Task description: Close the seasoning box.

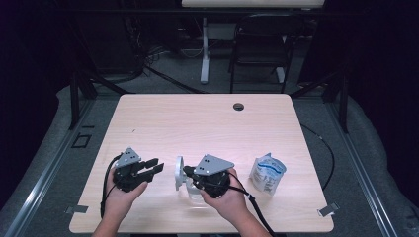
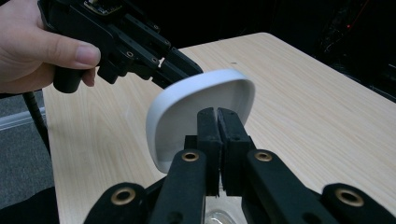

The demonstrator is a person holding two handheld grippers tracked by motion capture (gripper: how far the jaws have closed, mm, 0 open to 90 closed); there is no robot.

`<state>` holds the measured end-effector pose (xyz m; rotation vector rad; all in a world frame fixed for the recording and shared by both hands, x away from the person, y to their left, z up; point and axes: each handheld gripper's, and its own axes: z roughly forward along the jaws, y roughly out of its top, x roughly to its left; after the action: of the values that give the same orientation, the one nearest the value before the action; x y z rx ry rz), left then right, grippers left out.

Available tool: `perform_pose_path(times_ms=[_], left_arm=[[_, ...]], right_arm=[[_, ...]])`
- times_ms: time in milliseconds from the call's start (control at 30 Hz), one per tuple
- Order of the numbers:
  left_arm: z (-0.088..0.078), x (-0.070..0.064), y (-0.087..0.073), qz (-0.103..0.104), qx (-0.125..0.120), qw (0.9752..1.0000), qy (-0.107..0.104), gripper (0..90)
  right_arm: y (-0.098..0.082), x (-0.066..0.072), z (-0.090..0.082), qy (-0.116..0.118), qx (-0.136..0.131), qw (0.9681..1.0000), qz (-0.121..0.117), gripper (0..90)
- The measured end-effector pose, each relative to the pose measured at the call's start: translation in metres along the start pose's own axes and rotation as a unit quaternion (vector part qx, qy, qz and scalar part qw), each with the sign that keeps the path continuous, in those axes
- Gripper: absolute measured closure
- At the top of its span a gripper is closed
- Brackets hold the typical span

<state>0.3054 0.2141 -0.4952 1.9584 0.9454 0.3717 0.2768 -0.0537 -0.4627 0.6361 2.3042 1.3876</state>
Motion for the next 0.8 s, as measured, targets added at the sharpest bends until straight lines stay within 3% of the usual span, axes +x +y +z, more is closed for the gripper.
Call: perform_pose_path(times_ms=[533, 800], left_arm=[[0.0, 0.0, 0.0, -0.002, -0.001, 1.0, 0.001, 67.0], [0.0, 0.001, -0.001, -0.006, -0.001, 1.0, 0.005, 63.2]], right_arm=[[-0.003, -0.003, -0.005, -0.011, 0.003, 0.9999, 0.001, 86.8], [-0.011, -0.01, -0.019, -0.024, 0.003, 0.9997, 0.006, 83.1]])
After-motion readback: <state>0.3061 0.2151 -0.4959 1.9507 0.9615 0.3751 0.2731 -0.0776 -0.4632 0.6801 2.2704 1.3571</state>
